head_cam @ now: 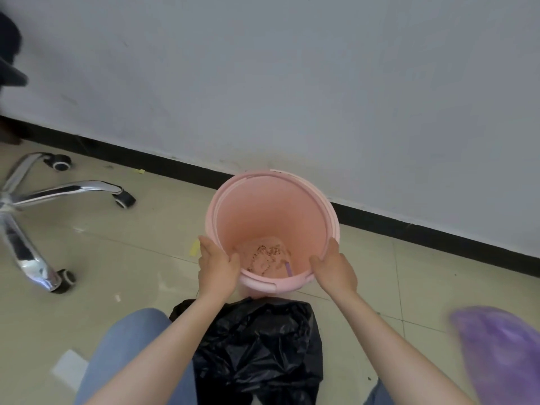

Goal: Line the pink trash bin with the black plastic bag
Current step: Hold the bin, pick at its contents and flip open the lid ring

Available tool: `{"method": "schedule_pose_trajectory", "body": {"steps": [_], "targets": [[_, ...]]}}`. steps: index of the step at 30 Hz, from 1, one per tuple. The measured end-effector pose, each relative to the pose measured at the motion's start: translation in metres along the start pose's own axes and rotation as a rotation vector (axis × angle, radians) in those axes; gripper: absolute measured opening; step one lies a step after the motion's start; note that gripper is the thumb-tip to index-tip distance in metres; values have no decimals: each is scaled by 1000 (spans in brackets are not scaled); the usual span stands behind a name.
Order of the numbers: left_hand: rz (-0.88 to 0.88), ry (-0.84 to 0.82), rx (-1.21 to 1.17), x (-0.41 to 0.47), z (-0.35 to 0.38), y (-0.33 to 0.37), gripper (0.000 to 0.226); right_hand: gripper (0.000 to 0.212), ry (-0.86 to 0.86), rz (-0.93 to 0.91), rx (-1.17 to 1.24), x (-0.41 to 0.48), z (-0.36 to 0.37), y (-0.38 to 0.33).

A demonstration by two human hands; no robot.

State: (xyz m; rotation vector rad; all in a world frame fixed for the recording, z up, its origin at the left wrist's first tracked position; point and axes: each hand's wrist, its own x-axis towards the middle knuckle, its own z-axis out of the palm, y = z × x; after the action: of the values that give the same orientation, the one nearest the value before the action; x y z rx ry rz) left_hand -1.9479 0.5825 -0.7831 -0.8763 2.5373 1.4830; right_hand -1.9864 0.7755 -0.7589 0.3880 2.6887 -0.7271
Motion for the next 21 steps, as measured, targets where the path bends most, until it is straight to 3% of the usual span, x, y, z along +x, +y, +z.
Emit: {"method": "schedule_pose_trajectory", "body": {"steps": [5,9,13,17,21], "targets": [[-71,-32,92,-16,10,3,86,75,-24,-1,92,-6,2,-1],[-114,-2,-161,-16,10,10,82,75,-96,18,109,-3,-1,-10],[-123,-6,-161,-14,8,12,77,73,-172,-16,-9,-2,-15,-10],[-123,-30,-183,-11,6,14,72,78,-143,-11,-363,1,-21,-9],[-106,-13,-276,-4,-1,9,69,84,-121,-28,-391,6,-22,-6]]}}
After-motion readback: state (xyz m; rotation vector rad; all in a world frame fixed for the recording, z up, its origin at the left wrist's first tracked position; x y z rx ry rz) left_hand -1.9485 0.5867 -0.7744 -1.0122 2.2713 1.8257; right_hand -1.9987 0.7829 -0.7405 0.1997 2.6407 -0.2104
